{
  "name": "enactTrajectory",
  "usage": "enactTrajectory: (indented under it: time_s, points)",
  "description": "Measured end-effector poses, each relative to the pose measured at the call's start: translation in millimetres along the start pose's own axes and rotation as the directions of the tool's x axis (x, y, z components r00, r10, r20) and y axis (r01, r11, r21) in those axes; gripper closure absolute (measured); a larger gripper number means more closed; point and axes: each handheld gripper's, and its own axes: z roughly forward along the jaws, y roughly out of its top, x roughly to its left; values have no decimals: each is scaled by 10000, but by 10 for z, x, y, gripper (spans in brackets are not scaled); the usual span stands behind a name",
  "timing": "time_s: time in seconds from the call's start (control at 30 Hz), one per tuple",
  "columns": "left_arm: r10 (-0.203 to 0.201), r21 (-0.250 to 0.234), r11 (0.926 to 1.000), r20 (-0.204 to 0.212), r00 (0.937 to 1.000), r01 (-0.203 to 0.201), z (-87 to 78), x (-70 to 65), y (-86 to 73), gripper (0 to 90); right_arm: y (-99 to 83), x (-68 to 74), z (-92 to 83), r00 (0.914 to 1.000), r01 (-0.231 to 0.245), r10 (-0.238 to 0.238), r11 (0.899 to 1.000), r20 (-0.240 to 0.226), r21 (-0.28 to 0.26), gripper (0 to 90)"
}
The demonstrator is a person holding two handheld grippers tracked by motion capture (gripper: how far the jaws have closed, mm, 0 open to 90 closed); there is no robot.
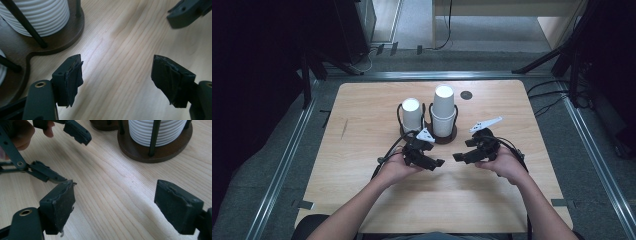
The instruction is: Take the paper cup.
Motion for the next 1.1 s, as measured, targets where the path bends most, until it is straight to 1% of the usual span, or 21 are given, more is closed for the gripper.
enactTrajectory:
  time_s: [0.03, 0.1, 0.17, 0.2, 0.27, 0.3, 0.33, 0.37, 0.4, 0.43, 0.47, 0.57, 0.67, 0.77, 0.83, 0.87, 0.9, 0.93, 1.0, 1.03, 1.1]
  points:
    - [-180, -95, 9998, 209, 9996, 182, -4, 11, 3, 309, 0, -3, -2, 10000, 6, -6, 10000, 31, -74, 188]
    - [-444, -88, 9990, 431, 9981, 448, -3, 40, 5, 316, 1, -10, -8, 10000, -23, 23, 10000, 9, -90, 191]
    - [-561, 38, 9984, 571, 9968, 560, 20, 58, 0, 245, 7, -26, -18, 9998, -119, 118, 9999, -142, -91, 195]
    - [-542, 85, 9985, 548, 9970, 539, 33, 58, 3, 245, 7, -26, -18, 9998, -119, 118, 9999, -142, -91, 195]
    - [-504, 140, 9987, 703, 9963, 495, 39, 49, 17, 182, 5, -14, -24, 10000, 64, -64, 9999, -45, -77, 230]
    - [-508, 96, 9987, 749, 9959, 502, 35, 44, 24, 180, 2, -7, -26, 9998, 201, -201, 9998, -70, -50, 243]
    - [-403, 117, 9991, 692, 9968, 395, 26, 39, 34, 215, 2, 12, -33, 9992, 363, -364, 9993, -153, -46, 271]
    - [-291, 78, 9996, 623, 9976, 287, 14, 29, 39, 215, 2, 12, -33, 9992, 363, -364, 9993, -153, -46, 271]
    - [-213, 19, 9998, 637, 9977, 213, 2, 27, 42, 253, 9, 24, -46, 9986, 510, -512, 9986, -158, -132, 277]
    - [-245, -1, 9997, 648, 9976, 246, -10, 29, 46, 253, 9, 24, -46, 9986, 510, -512, 9986, -158, -132, 277]
    - [-283, -12, 9996, 740, 9969, 285, -22, 39, 48, 298, 21, 21, -61, 9988, 490, -491, 9985, -59, -234, 282]
    - [-455, -216, 9986, 877, 9951, 475, -59, 73, 52, 327, 30, 8, -79, 9993, 359, -361, 9990, -68, -269, 308]
    - [-623, -395, 9970, 959, 9934, 663, -89, 104, 52, 386, 35, -23, -97, 9995, 140, -148, 9994, -277, -315, 334]
    - [-688, -336, 9968, 1044, 9922, 727, -98, 116, 50, 403, 42, -50, -112, 9988, -30, 16, 9996, -497, -286, 361]
    - [-675, -272, 9971, 1052, 9922, 707, -111, 119, 53, 426, 46, -51, -124, 9986, -27, 11, 9995, -524, -300, 386]
    - [-681, -288, 9970, 1038, 9923, 715, -120, 119, 56, 430, 46, -49, -127, 9985, 73, -91, 9994, -533, -337, 391]
    - [-696, -306, 9968, 1128, 9912, 735, -132, 125, 57, 446, 45, -29, -145, 9983, 360, -377, 9986, -451, -384, 426]
    - [-725, -331, 9965, 1160, 9906, 768, -142, 130, 60, 452, 42, -19, -150, 9979, 461, -478, 9981, -433, -398, 440]
    - [-851, -300, 9955, 1242, 9886, 895, -153, 134, 67, 460, 40, -14, -152, 9976, 380, -396, 9989, -566, -288, 461]
    - [-812, -312, 9958, 1208, 9893, 856, -156, 135, 75, 470, 30, -21, -134, 9977, 276, -282, 9996, -619, -113, 464]
    - [-798, -355, 9958, 1169, 9899, 845, -155, 135, 77, 470, 23, -23, -129, 9976, 346, -350, 9994, -600, -66, 467]
